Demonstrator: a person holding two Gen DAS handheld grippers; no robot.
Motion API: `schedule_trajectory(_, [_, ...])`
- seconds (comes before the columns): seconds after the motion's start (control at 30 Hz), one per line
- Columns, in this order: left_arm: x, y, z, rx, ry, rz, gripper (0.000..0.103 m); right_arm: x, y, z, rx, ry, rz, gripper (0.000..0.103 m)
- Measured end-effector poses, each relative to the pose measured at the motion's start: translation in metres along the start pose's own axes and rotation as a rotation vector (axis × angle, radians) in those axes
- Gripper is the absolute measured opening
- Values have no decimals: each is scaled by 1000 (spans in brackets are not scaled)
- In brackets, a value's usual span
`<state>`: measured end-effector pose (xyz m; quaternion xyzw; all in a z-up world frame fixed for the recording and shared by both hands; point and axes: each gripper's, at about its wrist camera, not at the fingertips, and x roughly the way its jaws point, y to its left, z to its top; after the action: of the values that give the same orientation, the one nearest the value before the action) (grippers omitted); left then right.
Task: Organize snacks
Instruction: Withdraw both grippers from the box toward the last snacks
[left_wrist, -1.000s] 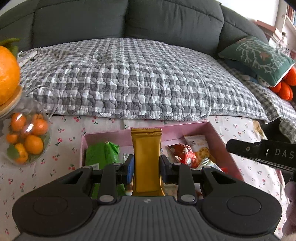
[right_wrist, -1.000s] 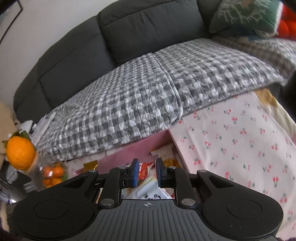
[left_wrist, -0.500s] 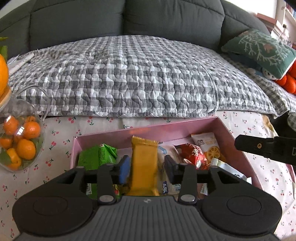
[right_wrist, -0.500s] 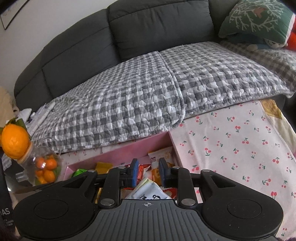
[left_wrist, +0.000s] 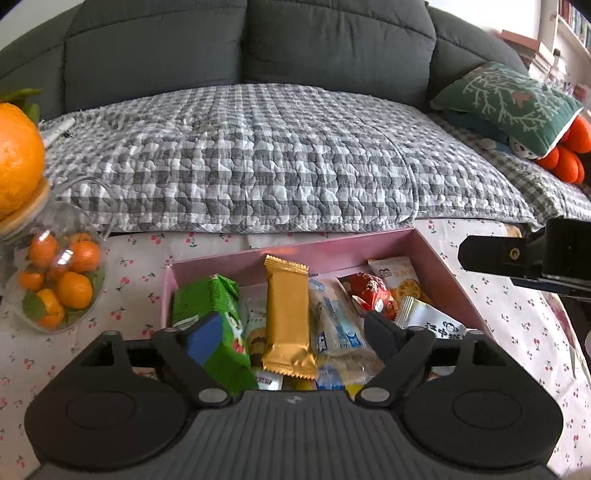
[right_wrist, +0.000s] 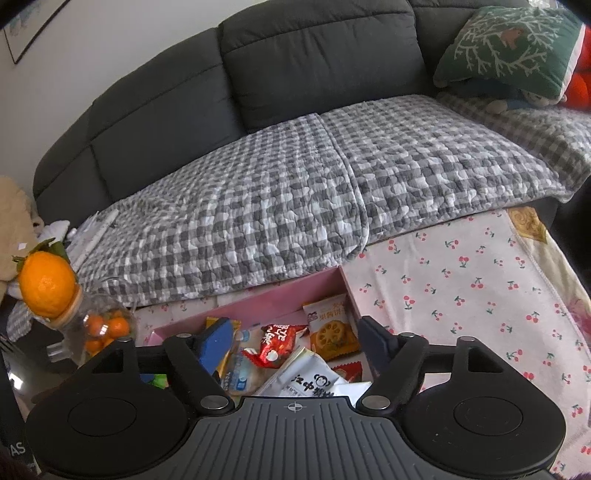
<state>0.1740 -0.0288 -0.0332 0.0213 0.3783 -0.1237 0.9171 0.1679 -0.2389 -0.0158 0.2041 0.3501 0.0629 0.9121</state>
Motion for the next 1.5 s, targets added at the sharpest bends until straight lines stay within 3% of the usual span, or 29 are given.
schedule_trajectory(0.23, [-21, 2, -7, -12, -4, -24, 91, -22, 5, -4, -3, 2, 1, 84])
schedule_trajectory(0.57, [-55, 5, -22, -7, -3, 14, 100, -53, 21, -20, -50, 10, -18, 90])
schedule_trajectory(1.07, [-97, 22, -51, -23, 28, 18, 102, -80, 36, -52, -83, 60, -3, 92])
schedule_trajectory(1.5, [-115, 68, -78, 29, -3, 93, 102, -88, 46, -74, -175, 38, 44, 96])
